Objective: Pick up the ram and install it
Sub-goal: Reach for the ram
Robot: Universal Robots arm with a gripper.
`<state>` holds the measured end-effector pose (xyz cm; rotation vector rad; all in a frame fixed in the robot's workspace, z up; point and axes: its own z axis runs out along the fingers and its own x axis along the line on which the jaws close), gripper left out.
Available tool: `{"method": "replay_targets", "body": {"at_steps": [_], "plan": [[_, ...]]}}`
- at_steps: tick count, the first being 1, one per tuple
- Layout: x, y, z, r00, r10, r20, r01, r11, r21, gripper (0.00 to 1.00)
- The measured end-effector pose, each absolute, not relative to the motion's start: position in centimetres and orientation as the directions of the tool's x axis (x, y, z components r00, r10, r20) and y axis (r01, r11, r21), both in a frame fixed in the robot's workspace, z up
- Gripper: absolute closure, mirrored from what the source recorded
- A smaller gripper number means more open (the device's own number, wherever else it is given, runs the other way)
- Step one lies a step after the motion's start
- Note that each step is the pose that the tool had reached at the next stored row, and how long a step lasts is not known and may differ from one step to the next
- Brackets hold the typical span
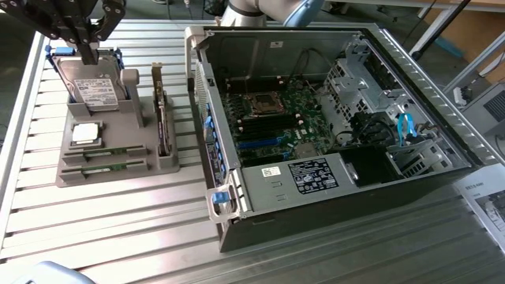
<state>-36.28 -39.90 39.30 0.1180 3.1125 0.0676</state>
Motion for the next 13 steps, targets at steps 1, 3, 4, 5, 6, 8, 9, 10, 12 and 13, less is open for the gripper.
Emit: {"method": "replay_targets", "body": {"at_steps": [1, 3, 4, 5, 6, 8, 9, 10, 12, 13], "plan": [[-36.46, -39.90, 39.30, -0.997, 0.076, -0.024, 0.075, 0.996, 0.044, 0.90], [-36.90, -39.90, 39.29, -0.997, 0.076, -0.024, 0.075, 0.996, 0.044, 0.90], [-37.02, -39.90, 39.29, -0.997, 0.076, -0.025, 0.075, 0.996, 0.044, 0.90], [-37.03, -39.90, 39.29, -0.997, 0.076, -0.024, 0.075, 0.996, 0.044, 0.90], [-37.03, -39.90, 39.29, -0.997, 0.076, -0.025, 0.075, 0.996, 0.044, 0.90], [-37.03, -39.90, 39.29, -0.997, 0.076, -0.024, 0.075, 0.996, 0.044, 0.90], [-37.03, -39.90, 39.29, -0.997, 0.076, -0.024, 0.075, 0.996, 0.044, 0.90], [-37.05, -39.90, 39.30, -0.997, 0.076, -0.024, 0.075, 0.996, 0.044, 0.90], [-37.18, -39.91, 39.29, -0.997, 0.076, -0.024, 0.075, 0.996, 0.044, 0.90], [-37.27, -39.92, 39.29, -0.997, 0.076, -0.025, 0.075, 0.996, 0.044, 0.90]]}}
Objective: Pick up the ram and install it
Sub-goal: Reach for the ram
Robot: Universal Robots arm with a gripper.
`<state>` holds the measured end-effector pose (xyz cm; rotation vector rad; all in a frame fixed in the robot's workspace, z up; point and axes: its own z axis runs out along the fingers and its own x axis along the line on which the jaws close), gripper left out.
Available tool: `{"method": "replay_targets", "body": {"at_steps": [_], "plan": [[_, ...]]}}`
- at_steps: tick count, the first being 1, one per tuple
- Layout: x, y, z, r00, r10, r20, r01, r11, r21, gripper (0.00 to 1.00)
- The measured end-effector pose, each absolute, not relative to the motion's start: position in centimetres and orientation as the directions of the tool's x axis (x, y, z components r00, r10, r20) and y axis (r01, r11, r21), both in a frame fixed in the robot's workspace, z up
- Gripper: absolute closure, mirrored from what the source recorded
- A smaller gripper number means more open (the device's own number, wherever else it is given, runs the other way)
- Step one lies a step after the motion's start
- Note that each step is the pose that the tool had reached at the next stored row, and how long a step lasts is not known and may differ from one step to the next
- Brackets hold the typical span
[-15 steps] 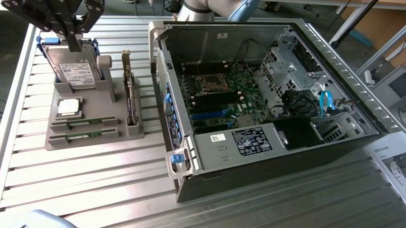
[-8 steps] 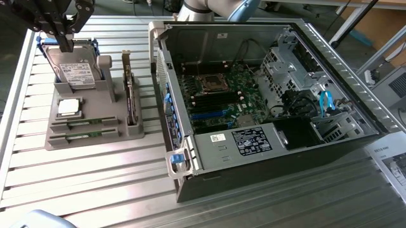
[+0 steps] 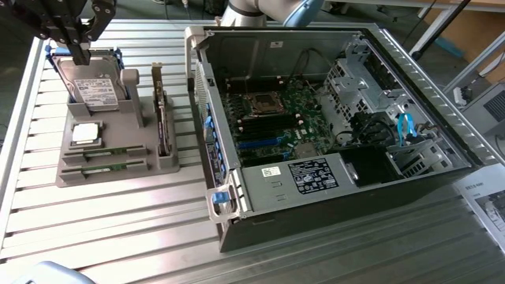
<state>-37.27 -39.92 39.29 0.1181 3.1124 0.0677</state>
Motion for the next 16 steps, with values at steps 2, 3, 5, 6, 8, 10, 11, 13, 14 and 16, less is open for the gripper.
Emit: {"method": "replay_targets", "body": {"at_steps": [2, 3, 5, 6, 8, 10, 11, 13, 14, 16], "plan": [[-37.45, -39.94, 39.29, -0.997, 0.076, -0.024, 0.075, 0.996, 0.044, 0.90], [-37.56, -39.95, 39.29, -0.997, 0.076, -0.024, 0.075, 0.996, 0.044, 0.90], [-37.80, -39.96, 39.29, -0.997, 0.076, -0.024, 0.075, 0.996, 0.044, 0.90], [-37.93, -39.97, 39.29, -0.997, 0.076, -0.024, 0.075, 0.996, 0.044, 0.90], [-38.06, -39.97, 39.29, -0.997, 0.076, -0.024, 0.075, 0.996, 0.044, 0.90], [-38.17, -39.97, 39.28, -0.997, 0.076, -0.024, 0.075, 0.996, 0.044, 0.90], [-38.18, -39.97, 39.28, -0.997, 0.076, -0.024, 0.075, 0.996, 0.044, 0.90], [-38.20, -39.97, 39.28, -0.997, 0.076, -0.024, 0.075, 0.996, 0.044, 0.90], [-38.20, -39.97, 39.28, -0.997, 0.076, -0.024, 0.075, 0.996, 0.044, 0.90], [-38.21, -39.94, 39.27, -0.997, 0.076, -0.024, 0.075, 0.996, 0.044, 0.90]]}}
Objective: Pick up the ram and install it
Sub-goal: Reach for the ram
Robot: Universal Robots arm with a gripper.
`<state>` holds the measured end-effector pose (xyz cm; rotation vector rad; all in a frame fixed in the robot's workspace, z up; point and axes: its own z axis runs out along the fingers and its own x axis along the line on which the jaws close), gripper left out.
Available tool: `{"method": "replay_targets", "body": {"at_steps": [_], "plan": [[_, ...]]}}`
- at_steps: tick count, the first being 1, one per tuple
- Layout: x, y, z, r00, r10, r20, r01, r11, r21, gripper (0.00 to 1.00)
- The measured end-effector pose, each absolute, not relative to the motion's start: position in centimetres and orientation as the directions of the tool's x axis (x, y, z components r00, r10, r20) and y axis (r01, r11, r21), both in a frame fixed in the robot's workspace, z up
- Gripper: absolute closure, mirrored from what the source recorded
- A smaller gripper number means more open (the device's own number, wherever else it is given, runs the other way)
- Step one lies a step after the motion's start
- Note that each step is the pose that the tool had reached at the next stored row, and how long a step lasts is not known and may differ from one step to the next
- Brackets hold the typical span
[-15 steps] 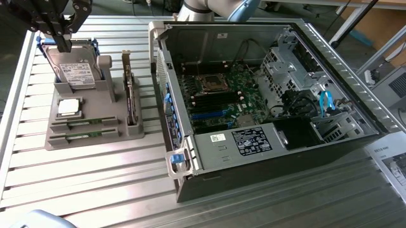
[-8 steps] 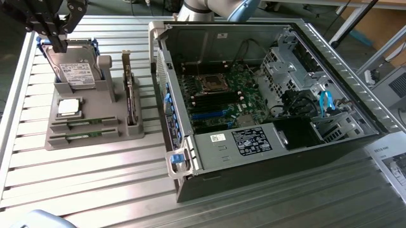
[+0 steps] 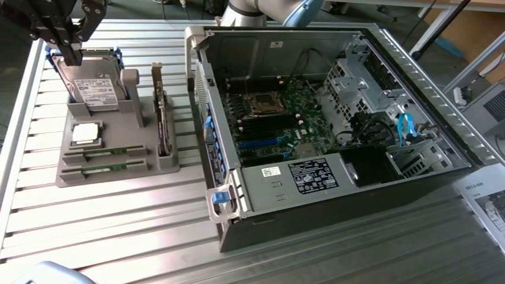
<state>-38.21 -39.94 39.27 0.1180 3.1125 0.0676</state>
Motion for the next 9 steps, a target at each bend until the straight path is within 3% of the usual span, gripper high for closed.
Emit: {"method": "replay_targets", "body": {"at_steps": [9], "plan": [[-38.21, -39.61, 39.25, -0.997, 0.076, -0.024, 0.075, 0.996, 0.044, 0.90]]}}
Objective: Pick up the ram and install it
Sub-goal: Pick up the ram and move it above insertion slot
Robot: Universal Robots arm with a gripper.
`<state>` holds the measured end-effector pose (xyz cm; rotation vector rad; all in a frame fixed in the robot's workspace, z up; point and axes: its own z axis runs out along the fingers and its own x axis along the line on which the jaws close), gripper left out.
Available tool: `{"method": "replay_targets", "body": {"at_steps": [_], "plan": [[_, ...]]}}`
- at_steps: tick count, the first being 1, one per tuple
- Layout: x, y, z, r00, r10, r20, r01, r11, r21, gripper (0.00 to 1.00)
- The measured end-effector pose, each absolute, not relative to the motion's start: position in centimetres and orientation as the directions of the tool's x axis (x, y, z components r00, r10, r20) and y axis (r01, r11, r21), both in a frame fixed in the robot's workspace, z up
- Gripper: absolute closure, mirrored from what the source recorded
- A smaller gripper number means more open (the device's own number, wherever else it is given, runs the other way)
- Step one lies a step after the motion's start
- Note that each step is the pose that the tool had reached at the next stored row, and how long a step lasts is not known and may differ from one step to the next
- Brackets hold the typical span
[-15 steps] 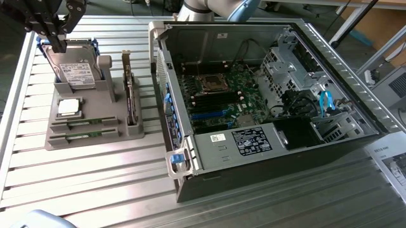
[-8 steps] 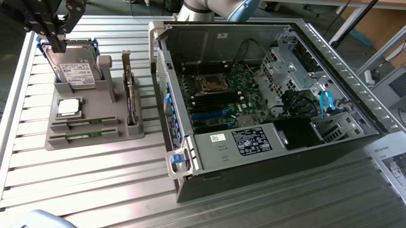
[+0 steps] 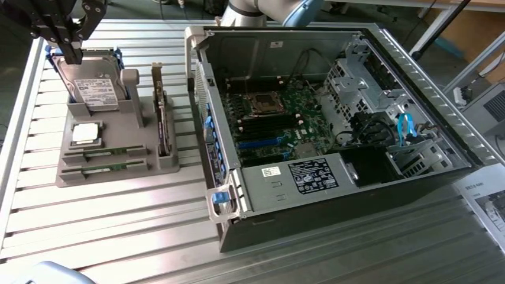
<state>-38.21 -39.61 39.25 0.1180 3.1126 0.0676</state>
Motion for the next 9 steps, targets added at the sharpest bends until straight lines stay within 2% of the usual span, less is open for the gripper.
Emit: {"method": "replay_targets", "body": {"at_steps": [9], "plan": [[-38.21, -39.61, 39.25, -0.997, 0.075, -0.024, 0.074, 0.996, 0.044, 0.90]]}}
